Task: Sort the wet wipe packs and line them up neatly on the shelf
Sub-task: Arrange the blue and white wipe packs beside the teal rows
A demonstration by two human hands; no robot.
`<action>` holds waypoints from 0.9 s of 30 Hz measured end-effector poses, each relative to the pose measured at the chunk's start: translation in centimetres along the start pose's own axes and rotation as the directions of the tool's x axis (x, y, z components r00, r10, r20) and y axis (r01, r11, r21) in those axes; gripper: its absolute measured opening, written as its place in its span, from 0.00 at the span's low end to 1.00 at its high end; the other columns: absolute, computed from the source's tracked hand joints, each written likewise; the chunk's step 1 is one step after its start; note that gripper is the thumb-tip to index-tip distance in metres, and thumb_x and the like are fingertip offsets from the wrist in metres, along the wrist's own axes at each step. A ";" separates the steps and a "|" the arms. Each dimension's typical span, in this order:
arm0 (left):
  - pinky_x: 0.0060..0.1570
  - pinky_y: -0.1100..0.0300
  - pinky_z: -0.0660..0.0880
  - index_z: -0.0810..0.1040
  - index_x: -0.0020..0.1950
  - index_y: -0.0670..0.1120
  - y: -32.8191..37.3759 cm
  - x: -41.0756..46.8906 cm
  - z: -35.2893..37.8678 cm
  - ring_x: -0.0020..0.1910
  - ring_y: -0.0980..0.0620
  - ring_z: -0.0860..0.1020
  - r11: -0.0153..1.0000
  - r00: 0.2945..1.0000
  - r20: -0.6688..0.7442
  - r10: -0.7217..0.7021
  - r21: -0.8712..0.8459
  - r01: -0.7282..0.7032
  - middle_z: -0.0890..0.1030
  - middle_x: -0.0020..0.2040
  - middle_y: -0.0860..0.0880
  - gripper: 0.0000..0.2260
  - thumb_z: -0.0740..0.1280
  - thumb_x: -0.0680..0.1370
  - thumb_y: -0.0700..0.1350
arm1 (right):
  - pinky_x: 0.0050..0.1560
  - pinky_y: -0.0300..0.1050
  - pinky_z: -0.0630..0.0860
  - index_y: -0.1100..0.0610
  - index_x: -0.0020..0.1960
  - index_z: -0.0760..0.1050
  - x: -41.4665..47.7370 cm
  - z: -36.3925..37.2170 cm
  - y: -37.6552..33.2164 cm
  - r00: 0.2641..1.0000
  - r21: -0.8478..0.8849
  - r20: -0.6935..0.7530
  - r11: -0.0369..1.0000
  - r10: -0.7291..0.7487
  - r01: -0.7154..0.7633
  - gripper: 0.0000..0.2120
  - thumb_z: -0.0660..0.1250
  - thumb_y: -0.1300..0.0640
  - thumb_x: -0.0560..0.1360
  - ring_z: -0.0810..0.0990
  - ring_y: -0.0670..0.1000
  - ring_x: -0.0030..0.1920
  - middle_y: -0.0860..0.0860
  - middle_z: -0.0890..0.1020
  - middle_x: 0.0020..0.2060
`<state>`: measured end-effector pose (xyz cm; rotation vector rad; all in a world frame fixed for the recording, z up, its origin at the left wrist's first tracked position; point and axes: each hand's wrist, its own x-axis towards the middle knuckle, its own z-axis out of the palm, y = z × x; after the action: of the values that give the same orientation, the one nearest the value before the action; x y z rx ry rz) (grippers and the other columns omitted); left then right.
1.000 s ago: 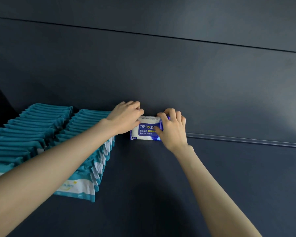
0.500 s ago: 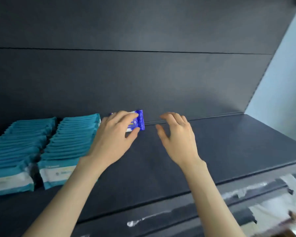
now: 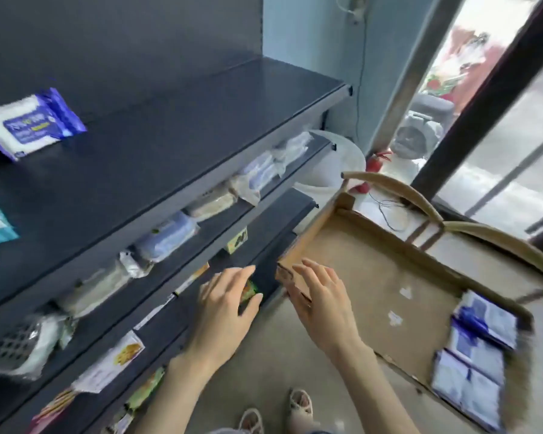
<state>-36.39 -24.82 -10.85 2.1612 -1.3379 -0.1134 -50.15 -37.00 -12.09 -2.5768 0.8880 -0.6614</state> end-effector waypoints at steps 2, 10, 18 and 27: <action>0.54 0.50 0.73 0.76 0.63 0.47 2.3 -1.5 2.7 0.56 0.49 0.76 0.999 0.993 0.117 0.036 -0.007 -0.036 0.79 0.57 0.50 0.21 0.57 0.76 0.56 | 0.51 0.51 0.77 0.57 0.57 0.78 -4.0 -1.1 2.5 0.995 -0.039 -0.009 0.994 0.101 -0.102 0.14 0.66 0.53 0.73 0.80 0.59 0.53 0.54 0.81 0.56; 0.62 0.50 0.68 0.73 0.67 0.47 13.2 -5.2 11.5 0.62 0.47 0.74 0.979 0.916 0.347 0.203 -0.056 -0.196 0.77 0.61 0.49 0.19 0.65 0.78 0.50 | 0.50 0.50 0.79 0.59 0.54 0.79 -18.0 -7.5 11.3 0.914 -0.098 -0.069 0.909 0.399 -0.404 0.14 0.67 0.55 0.71 0.81 0.58 0.50 0.55 0.82 0.53; 0.66 0.55 0.60 0.70 0.70 0.49 27.0 -10.2 21.4 0.65 0.51 0.70 0.944 0.823 0.464 0.329 -0.158 -0.288 0.74 0.65 0.52 0.19 0.63 0.79 0.51 | 0.51 0.51 0.79 0.61 0.54 0.79 -29.7 -16.5 21.4 0.802 -0.055 -0.192 0.810 0.566 -0.584 0.14 0.67 0.57 0.71 0.81 0.59 0.49 0.57 0.82 0.50; 0.62 0.55 0.63 0.71 0.69 0.48 35.3 -10.2 29.4 0.63 0.50 0.72 0.914 0.675 0.630 0.385 -0.158 -0.374 0.76 0.62 0.51 0.19 0.63 0.79 0.50 | 0.53 0.45 0.73 0.61 0.54 0.79 -36.0 -19.1 30.4 0.627 0.053 -0.127 0.636 0.769 -0.770 0.15 0.63 0.54 0.73 0.80 0.57 0.50 0.55 0.82 0.49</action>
<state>-80.01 -40.40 -18.99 1.8266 -2.1433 -0.7719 -100.08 -39.64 -21.13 -1.8424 1.8753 -0.5493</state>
